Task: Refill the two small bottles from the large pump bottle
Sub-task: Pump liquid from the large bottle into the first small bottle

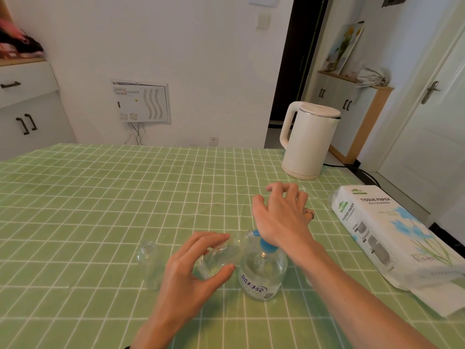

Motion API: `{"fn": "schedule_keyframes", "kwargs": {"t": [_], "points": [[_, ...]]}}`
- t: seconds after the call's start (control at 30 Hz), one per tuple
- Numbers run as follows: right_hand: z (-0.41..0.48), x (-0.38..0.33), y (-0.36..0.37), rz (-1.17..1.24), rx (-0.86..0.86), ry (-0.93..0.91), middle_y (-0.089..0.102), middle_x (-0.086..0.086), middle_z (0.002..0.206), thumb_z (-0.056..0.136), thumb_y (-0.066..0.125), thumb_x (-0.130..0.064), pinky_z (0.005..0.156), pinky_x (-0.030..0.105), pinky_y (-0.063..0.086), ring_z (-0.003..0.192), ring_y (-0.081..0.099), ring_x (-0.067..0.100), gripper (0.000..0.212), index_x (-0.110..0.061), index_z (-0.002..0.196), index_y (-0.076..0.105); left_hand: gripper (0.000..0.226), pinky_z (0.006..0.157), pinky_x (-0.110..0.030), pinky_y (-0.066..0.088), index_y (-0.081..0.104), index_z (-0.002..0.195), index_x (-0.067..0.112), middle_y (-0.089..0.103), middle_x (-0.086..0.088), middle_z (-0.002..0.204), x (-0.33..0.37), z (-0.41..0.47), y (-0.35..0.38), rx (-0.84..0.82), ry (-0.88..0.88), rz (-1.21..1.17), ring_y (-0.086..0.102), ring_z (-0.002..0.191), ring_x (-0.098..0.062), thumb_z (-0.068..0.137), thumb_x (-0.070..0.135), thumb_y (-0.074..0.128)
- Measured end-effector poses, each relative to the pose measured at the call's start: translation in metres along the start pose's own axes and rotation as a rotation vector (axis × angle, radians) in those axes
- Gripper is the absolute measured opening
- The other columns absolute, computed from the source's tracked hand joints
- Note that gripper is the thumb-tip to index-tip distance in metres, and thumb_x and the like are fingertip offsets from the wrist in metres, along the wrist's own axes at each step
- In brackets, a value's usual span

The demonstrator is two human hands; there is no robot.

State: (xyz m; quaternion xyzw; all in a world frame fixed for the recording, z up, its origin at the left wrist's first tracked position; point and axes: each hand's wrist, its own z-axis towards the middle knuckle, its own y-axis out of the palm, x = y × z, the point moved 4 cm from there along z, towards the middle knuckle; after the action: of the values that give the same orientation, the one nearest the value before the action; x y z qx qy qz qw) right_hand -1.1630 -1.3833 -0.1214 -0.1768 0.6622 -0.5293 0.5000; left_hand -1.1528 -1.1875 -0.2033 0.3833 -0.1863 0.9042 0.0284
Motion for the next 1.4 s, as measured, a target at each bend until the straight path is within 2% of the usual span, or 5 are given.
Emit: {"fn": "schedule_keyframes", "kwargs": {"t": [0.23,0.53,0.97,1.23,1.4], "points": [[0.001,-0.004,-0.007,0.041,0.074,-0.058,0.03,0.007,0.157,0.108,0.036,-0.04,0.118,0.053,0.026,0.144,0.023,0.028,0.048,-0.021,0.152,0.037,0.048,0.089,-0.013,0.051,0.068,0.127,0.038,0.071,0.017,0.119,0.0,0.0,-0.002,0.011,-0.004,0.004,0.07,0.11,-0.011,0.082,0.035,0.083],[0.003,-0.001,0.002,0.033,-0.038,-0.059,0.036,0.005,0.152,0.11,0.033,-0.042,0.117,0.051,0.026,0.144,0.024,0.025,0.04,-0.023,0.144,0.043,0.048,0.088,-0.016,0.053,0.069,0.127,0.036,0.071,0.017,0.119,0.0,0.0,0.0,0.008,0.008,0.015,0.07,0.11,-0.011,0.081,0.033,0.083],[0.005,-0.001,0.0,0.091,-0.023,-0.063,0.038,0.005,0.156,0.11,0.032,-0.042,0.119,0.052,0.027,0.146,0.024,0.024,0.043,-0.025,0.147,0.045,0.047,0.089,-0.015,0.052,0.069,0.127,0.034,0.071,0.016,0.118,-0.001,-0.001,-0.001,0.015,-0.009,0.006,0.07,0.11,-0.011,0.082,0.034,0.083],[0.003,0.0,0.001,0.064,-0.051,-0.04,0.039,0.005,0.156,0.111,0.032,-0.042,0.119,0.052,0.026,0.148,0.026,0.026,0.041,-0.024,0.145,0.047,0.047,0.091,-0.018,0.054,0.07,0.128,0.034,0.072,0.016,0.119,-0.001,-0.003,0.0,0.003,-0.012,0.005,0.071,0.111,-0.011,0.082,0.034,0.082],[0.004,-0.001,-0.003,0.097,-0.018,-0.037,0.041,0.004,0.154,0.109,0.032,-0.044,0.12,0.052,0.027,0.146,0.026,0.024,0.041,-0.025,0.141,0.049,0.047,0.094,-0.027,0.058,0.073,0.129,0.027,0.073,0.018,0.12,-0.002,-0.004,-0.001,0.003,-0.029,0.015,0.072,0.111,-0.008,0.083,0.036,0.081]]}}
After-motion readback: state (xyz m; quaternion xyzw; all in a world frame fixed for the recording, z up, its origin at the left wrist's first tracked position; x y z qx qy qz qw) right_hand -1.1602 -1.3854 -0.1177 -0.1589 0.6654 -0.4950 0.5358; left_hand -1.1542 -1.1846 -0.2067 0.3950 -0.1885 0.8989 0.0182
